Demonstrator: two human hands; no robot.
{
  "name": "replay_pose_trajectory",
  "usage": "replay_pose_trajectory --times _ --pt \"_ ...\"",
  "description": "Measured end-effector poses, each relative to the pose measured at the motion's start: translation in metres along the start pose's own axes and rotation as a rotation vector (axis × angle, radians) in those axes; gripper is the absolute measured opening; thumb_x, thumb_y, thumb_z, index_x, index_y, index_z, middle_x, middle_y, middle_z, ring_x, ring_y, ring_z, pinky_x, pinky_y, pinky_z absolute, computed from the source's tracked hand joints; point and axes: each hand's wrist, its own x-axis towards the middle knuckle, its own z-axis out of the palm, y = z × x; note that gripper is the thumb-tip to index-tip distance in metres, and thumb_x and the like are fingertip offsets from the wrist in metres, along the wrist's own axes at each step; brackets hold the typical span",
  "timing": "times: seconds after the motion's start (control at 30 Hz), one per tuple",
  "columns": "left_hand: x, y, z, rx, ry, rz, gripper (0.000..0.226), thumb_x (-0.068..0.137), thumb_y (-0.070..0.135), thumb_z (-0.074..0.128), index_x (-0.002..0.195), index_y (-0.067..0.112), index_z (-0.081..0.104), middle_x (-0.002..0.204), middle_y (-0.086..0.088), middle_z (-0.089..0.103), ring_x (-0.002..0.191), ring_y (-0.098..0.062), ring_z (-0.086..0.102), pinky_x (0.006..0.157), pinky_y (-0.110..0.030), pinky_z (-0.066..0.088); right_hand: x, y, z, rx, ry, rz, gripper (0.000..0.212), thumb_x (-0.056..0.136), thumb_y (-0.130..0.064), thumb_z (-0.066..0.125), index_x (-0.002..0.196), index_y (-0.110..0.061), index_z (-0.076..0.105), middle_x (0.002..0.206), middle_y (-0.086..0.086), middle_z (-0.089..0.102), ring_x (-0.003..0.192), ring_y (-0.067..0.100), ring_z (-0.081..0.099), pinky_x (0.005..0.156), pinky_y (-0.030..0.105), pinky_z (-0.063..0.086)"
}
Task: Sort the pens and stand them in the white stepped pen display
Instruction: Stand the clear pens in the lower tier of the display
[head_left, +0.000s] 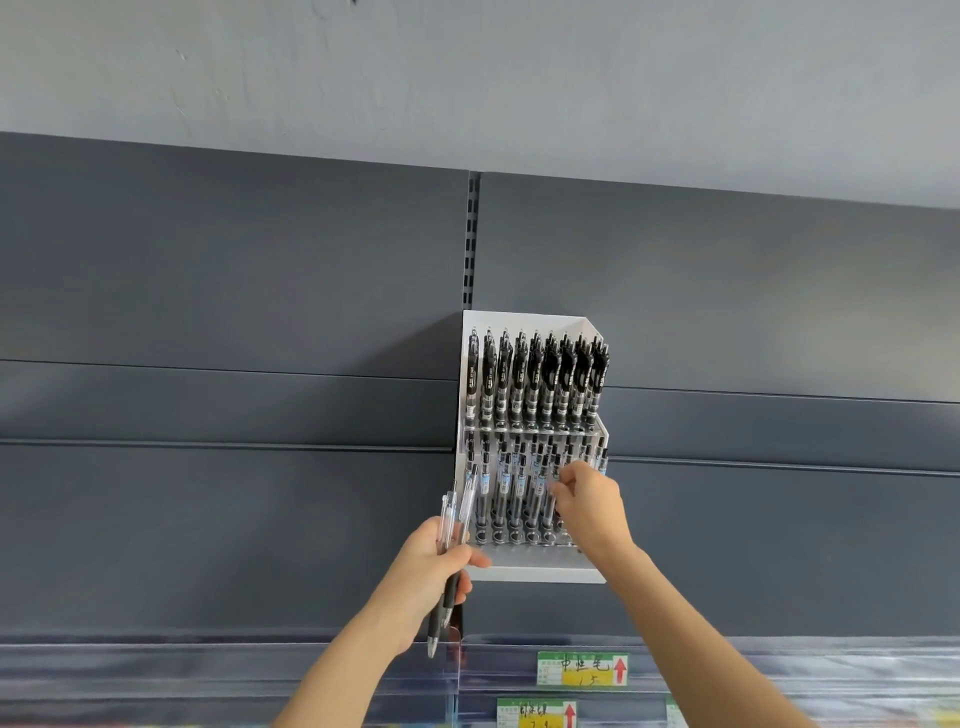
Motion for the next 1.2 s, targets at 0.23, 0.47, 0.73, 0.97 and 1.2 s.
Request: replay_pose_trajectory --times 0.23,0.47,0.73,0.97,1.2 --pt "-0.001 0.003 0.001 -0.010 -0.018 0.022 0.011 0.095 0.001 0.043 0.103 0.004 0.048 0.085 -0.008 0.071 0.054 -0.015 0.049 0.055 -0.026 0.046 -0.010 0.002 -0.009 0.022 -0.020 0.028 0.016 0.094 -0.016 0.051 0.104 -0.004 0.056 0.091 0.007 0.059 0.070 0.017 0.053 0.065 0.027 0.043" --pt "-0.003 0.006 0.010 -0.050 -0.065 0.039 0.013 0.093 -0.001 0.046 0.105 0.004 0.049 0.081 -0.007 0.071 0.053 -0.013 0.049 0.054 -0.023 0.046 -0.038 -0.018 -0.016 0.158 -0.054 -0.097 0.019 0.090 -0.018 0.058 0.071 -0.018 0.061 0.063 -0.009 0.057 0.059 0.005 0.052 0.052 0.010 0.039" --pt "-0.006 0.013 0.025 -0.018 -0.153 0.026 0.010 0.094 0.001 0.046 0.102 0.004 0.051 0.080 -0.008 0.070 0.047 -0.010 0.047 0.049 -0.021 0.040 -0.043 -0.028 -0.022 0.484 -0.284 0.009 0.018 0.088 -0.010 0.058 0.070 -0.011 0.060 0.066 0.001 0.059 0.056 0.010 0.049 0.051 0.020 0.039" --pt "-0.006 0.014 0.028 -0.132 -0.169 -0.022 0.015 0.095 0.001 0.044 0.106 -0.002 0.054 0.084 -0.012 0.069 0.058 -0.017 0.057 0.057 -0.026 0.050 -0.044 -0.022 -0.028 0.588 -0.340 0.048 0.026 0.090 -0.001 0.051 0.068 -0.011 0.059 0.061 -0.001 0.056 0.056 0.011 0.049 0.052 0.020 0.039" --pt "-0.003 0.010 0.031 -0.104 -0.130 -0.009 0.009 0.094 0.002 0.048 0.099 0.003 0.055 0.081 -0.011 0.068 0.059 -0.017 0.060 0.062 -0.029 0.053 -0.044 -0.021 -0.025 0.521 -0.289 0.059 0.020 0.089 -0.008 0.058 0.069 -0.008 0.063 0.063 0.001 0.062 0.054 0.010 0.053 0.052 0.020 0.042"
